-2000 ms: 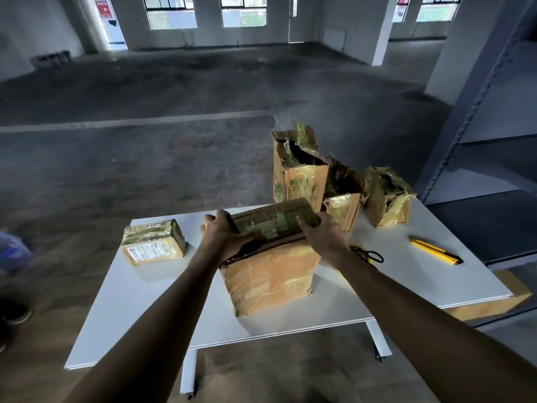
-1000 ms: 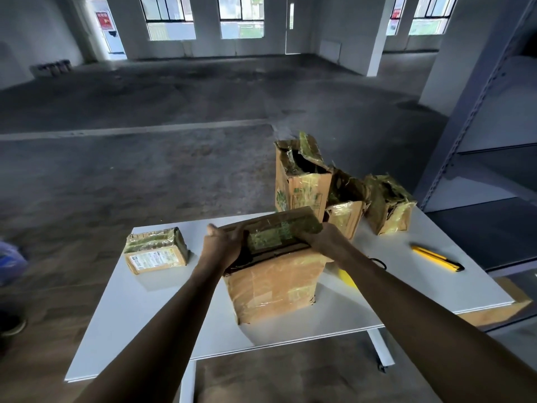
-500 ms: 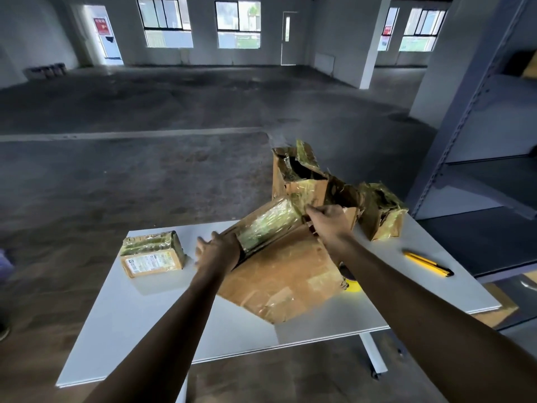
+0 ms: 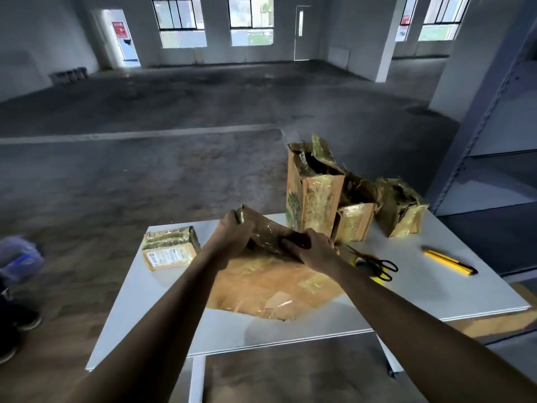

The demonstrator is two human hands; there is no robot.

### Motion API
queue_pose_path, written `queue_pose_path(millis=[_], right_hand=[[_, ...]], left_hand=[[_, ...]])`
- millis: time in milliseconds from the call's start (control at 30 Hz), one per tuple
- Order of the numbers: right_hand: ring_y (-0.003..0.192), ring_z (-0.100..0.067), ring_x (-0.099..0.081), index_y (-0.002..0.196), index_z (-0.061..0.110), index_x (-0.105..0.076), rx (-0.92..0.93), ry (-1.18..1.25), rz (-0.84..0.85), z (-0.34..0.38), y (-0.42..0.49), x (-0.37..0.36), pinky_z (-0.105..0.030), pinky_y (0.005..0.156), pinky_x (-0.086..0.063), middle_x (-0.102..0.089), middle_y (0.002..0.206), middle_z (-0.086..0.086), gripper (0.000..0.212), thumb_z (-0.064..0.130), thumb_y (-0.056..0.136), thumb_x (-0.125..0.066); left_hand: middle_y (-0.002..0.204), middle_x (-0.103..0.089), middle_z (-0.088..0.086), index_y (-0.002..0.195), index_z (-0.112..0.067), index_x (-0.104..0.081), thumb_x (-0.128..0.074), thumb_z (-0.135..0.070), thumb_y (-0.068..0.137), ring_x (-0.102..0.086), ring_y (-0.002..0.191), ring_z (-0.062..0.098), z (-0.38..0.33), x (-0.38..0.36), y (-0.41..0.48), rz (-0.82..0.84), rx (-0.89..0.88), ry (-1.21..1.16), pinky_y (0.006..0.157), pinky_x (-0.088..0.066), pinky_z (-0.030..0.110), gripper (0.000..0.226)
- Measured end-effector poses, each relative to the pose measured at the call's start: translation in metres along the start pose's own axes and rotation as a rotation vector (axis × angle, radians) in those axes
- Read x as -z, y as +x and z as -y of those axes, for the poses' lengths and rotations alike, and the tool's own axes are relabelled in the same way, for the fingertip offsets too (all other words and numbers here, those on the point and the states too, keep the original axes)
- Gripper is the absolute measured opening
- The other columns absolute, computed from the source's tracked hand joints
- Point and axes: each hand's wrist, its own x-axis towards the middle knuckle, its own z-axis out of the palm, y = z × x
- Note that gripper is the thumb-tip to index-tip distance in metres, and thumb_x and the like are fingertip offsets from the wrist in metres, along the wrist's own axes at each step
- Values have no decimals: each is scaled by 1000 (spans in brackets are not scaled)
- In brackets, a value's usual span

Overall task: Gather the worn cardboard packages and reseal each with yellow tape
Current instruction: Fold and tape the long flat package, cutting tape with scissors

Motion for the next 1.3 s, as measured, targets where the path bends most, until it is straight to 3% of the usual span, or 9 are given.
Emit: queue_pose_path(millis=[67, 200, 333, 533, 867, 1000, 1100, 1200, 1300], right_hand=[[112, -30, -49, 112, 20, -51, 67, -30, -14, 2, 1, -6, -40, 91, -42, -56, 115, -11, 49, 62, 88, -59], [104, -31, -51, 95, 22, -44, 175, -114, -60, 11, 3, -11, -42, 90, -37, -52, 96, 0, 29, 47, 95, -59], [111, -30, -48, 101, 21, -46, 181, -248, -30, 18, 5, -22, -42, 93, -35, -56, 106, -5, 39, 58, 92, -57], [131, -32, -32, 131, 16, -41, 194, -664, 130, 38, 2, -51, -55, 108, -23, -40, 134, -11, 95, 90, 72, -44], [123, -32, -48, 122, 21, -57, 216, -679, 109, 10, 27, -20, -47, 100, -33, -59, 129, -8, 60, 71, 88, -50], [131, -37, -41, 127, 19, -50, 197, -697, 149, 16, 23, -25, -55, 108, -28, -51, 136, -13, 72, 77, 85, -47], [135, -35, -36, 136, 20, -44, 192, -742, 132, 36, 15, -49, -57, 112, -21, -44, 141, -12, 90, 88, 77, -43], [127, -30, -46, 128, 22, -51, 232, -744, 105, 34, 19, -49, -50, 107, -26, -55, 132, -5, 81, 85, 78, -44], [117, -26, -55, 114, 21, -60, 276, -659, 106, 21, 22, -33, -41, 99, -32, -66, 119, -2, 58, 71, 85, -54]], left_hand=[[106, -66, 16, 107, -13, -59, -46, -20, 93, -61, 86, 24, 6, 5, 1, 20, -17, -121, 67, -48, 34, 21], [110, -62, 17, 114, -17, -55, -40, -9, 94, -64, 95, 30, 30, 2, -6, 111, 14, -187, 72, -57, 46, 26], [109, -44, -9, 118, -13, -46, -37, -16, 103, -57, 83, 26, 57, -1, -8, 32, -61, 108, 77, -52, 50, 18], [110, -60, 7, 128, -13, -39, -75, -27, 85, -62, 100, 28, 97, -15, -4, 39, -13, 141, 74, -49, 29, 58], [121, -61, 20, 132, -13, -46, -47, -30, 102, -59, 109, 38, 101, -17, 12, 32, 65, 160, 91, -52, 48, 34], [118, -62, 22, 133, -10, -42, -43, -29, 104, -61, 105, 40, 97, -20, 12, 26, 59, 228, 88, -52, 44, 35], [120, -61, 14, 138, -8, -34, -61, -44, 94, -62, 110, 35, 99, -21, 8, 72, 111, 225, 80, -46, 32, 63], [122, -65, 12, 134, -11, -42, -60, -51, 92, -64, 105, 29, 104, -18, 13, 93, 129, 216, 86, -53, 36, 61], [126, -61, 20, 134, -5, -43, -48, -37, 102, -58, 115, 35, 99, -20, 12, 65, 132, 229, 86, -44, 34, 46]])
